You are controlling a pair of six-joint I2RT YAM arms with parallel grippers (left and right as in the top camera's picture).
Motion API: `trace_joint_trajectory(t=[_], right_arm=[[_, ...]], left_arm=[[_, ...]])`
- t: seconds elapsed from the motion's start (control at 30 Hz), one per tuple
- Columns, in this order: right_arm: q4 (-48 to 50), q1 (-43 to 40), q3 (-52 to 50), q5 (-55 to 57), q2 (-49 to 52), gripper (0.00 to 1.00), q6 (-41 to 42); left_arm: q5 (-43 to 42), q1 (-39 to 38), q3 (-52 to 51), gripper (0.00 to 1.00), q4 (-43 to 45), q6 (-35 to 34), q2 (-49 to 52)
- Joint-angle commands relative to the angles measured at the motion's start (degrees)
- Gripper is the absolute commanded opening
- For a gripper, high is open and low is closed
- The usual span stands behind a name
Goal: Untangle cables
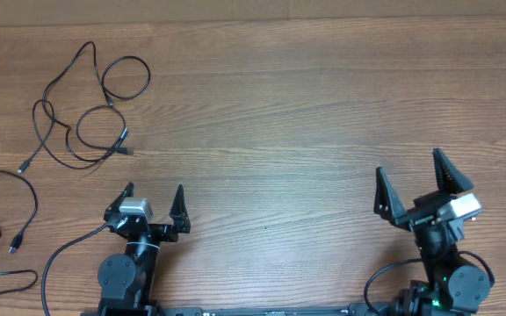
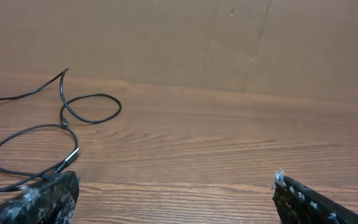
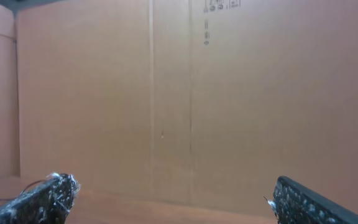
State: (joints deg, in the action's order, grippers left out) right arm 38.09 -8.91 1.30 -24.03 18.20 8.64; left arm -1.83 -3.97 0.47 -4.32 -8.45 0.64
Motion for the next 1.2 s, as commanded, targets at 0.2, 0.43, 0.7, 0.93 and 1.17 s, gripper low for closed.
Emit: trace_joint_trajectory(t=[0.2, 0.43, 0.7, 0.93, 1.17], right_arm=[[-7.7, 0.3, -0.8, 2.3, -5.5, 1.00, 0.7], [-19.9, 0.3, -0.8, 6.7, -13.2, 1.00, 0.7], [-28.7, 1.4, -0.9, 8.1, -18.0, 1.00, 0.0], [-37.8, 3.6, -0.9, 9.2, -18.0, 1.00, -3.6], [-41.9, 7.7, -0.8, 11.6, -18.0, 1.00, -11.8]], left_arm=[[0.3, 0.7, -0.2, 1.00, -0.1, 0.5, -0.4], [0.3, 0.7, -0.2, 1.00, -0.1, 0.5, -0.4], [0.3, 0.7, -0.2, 1.00, -0.1, 0.5, -0.4], [0.3, 0.7, -0.2, 0.99, -0.1, 0.5, -0.4], [0.3, 0.7, -0.2, 1.00, -0.1, 0.5, -0.4]])
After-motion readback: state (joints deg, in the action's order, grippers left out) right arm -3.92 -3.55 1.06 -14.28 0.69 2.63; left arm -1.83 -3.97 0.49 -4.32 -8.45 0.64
